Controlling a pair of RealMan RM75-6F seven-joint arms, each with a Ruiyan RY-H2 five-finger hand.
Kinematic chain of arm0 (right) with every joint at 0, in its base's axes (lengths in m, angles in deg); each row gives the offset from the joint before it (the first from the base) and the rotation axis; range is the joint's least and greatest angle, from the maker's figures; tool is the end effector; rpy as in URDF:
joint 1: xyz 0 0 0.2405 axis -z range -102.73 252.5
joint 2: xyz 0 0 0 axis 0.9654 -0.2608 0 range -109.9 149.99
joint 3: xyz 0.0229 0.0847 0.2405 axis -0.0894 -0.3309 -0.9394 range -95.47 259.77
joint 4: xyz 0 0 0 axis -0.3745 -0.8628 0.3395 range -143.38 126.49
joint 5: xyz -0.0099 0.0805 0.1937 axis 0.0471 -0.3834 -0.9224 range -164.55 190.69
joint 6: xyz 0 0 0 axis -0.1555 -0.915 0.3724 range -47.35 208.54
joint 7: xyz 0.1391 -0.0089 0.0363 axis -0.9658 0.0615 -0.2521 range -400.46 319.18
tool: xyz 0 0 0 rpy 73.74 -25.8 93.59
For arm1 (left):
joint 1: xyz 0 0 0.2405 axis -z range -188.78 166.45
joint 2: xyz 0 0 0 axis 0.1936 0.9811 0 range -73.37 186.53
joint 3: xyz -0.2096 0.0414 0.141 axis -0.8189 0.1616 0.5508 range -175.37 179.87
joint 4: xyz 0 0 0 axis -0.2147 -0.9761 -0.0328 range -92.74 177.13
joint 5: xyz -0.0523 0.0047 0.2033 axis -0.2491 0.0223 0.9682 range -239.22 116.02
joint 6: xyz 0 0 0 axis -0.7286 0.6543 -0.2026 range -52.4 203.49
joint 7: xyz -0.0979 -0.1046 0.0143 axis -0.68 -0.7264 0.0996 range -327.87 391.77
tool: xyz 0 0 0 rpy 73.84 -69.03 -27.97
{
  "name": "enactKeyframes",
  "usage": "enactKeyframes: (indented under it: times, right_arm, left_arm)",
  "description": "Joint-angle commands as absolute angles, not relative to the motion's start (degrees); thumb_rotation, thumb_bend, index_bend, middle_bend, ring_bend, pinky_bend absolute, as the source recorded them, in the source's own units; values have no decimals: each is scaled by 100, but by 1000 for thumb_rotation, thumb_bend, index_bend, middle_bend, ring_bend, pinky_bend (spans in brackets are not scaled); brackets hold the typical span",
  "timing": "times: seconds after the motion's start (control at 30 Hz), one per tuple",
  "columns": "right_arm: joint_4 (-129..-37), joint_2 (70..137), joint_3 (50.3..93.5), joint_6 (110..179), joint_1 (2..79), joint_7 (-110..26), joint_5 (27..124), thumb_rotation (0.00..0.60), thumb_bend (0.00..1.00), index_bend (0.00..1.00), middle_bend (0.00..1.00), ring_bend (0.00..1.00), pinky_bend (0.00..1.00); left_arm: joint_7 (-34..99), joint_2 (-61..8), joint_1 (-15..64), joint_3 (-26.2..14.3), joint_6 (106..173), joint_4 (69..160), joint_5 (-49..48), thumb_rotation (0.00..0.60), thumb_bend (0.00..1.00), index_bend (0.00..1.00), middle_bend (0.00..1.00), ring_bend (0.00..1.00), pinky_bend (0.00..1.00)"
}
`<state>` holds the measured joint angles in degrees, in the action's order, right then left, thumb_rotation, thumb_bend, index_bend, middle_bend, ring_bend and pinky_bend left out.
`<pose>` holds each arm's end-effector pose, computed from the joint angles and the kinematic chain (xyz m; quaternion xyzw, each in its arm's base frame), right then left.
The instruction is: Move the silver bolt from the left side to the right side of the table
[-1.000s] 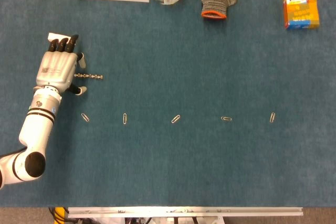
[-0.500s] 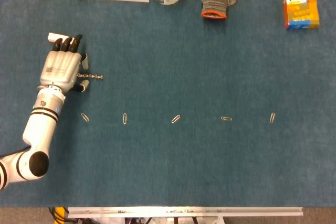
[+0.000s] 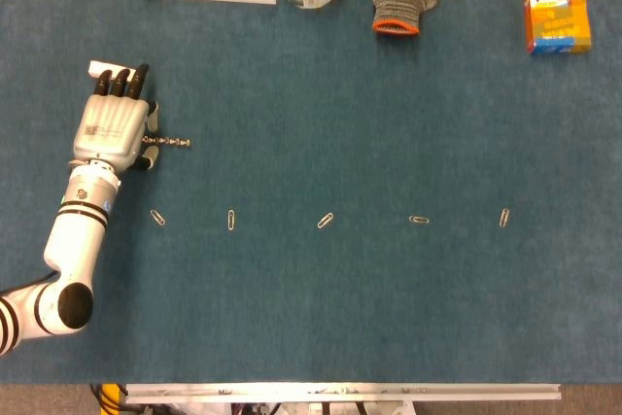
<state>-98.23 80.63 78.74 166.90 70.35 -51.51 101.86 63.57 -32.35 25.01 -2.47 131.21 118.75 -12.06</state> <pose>-0.3163 -0.1821 0.1849 0.5844 -0.3941 0.4301 0.5640 -0.2595 0.3286 -0.0089 -0.7183 -0.4040 -0.1994 0.5301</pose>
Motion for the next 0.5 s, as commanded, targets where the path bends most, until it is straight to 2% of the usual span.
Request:
enactKeyframes:
  times: [0.03, 0.5]
  right_arm:
    - [-9823, 8065, 7872, 16688, 7034, -5148, 10184, 600, 214, 153, 23, 58, 361]
    - [-9819, 8065, 7872, 16697, 7036, -5146, 10188, 600, 214, 152, 23, 58, 361]
  left_arm:
    - [6334, -3241, 2486, -237, 13122, 11867, -1183, 600, 303, 466, 0, 0, 18]
    - [6369, -3344, 2513, -259, 13044, 11718, -1209, 600, 303, 469, 0, 0, 18]
